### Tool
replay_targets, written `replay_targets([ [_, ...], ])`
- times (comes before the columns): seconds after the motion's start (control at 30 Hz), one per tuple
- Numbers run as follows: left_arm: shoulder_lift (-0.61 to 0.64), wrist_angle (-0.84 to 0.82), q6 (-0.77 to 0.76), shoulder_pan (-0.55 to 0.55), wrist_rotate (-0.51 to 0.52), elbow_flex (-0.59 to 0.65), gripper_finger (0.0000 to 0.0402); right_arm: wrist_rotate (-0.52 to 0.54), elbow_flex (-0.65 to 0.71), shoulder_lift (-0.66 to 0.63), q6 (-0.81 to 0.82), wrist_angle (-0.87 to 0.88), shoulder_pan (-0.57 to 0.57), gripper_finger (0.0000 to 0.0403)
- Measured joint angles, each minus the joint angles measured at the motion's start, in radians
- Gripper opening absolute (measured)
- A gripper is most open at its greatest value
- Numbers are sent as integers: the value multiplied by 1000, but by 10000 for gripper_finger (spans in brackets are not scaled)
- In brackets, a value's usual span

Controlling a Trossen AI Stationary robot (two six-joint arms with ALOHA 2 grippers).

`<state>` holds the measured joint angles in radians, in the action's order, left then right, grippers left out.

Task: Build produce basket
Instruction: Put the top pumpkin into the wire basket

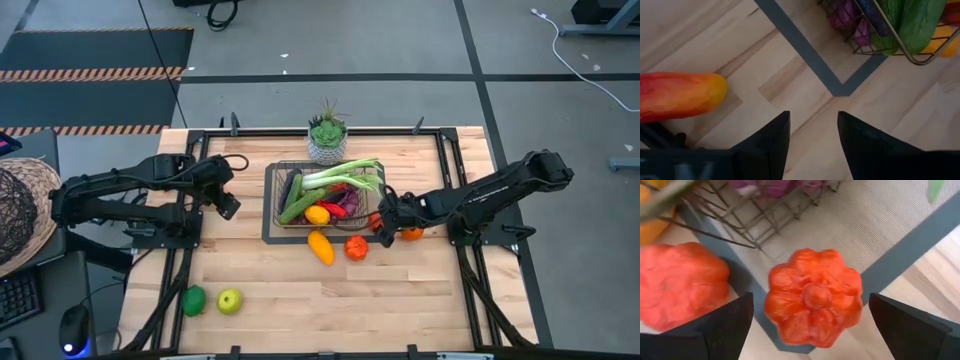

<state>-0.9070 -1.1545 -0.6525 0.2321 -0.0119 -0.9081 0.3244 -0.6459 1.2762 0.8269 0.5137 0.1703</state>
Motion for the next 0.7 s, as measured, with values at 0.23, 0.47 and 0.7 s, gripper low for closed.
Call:
replay_targets([
  [0.23, 0, 0, -47, 0, -3, 0, 172, 3, 71, 0, -1, -133, -9, 399],
  [0.47, 0, 0, -72, 0, -4, 0, 172, 24, 141, 0, -16, -228, -9, 399],
  [0.7, 0, 0, -97, 0, -10, 0, 172, 41, 191, -3, -9, -297, -8, 398],
])
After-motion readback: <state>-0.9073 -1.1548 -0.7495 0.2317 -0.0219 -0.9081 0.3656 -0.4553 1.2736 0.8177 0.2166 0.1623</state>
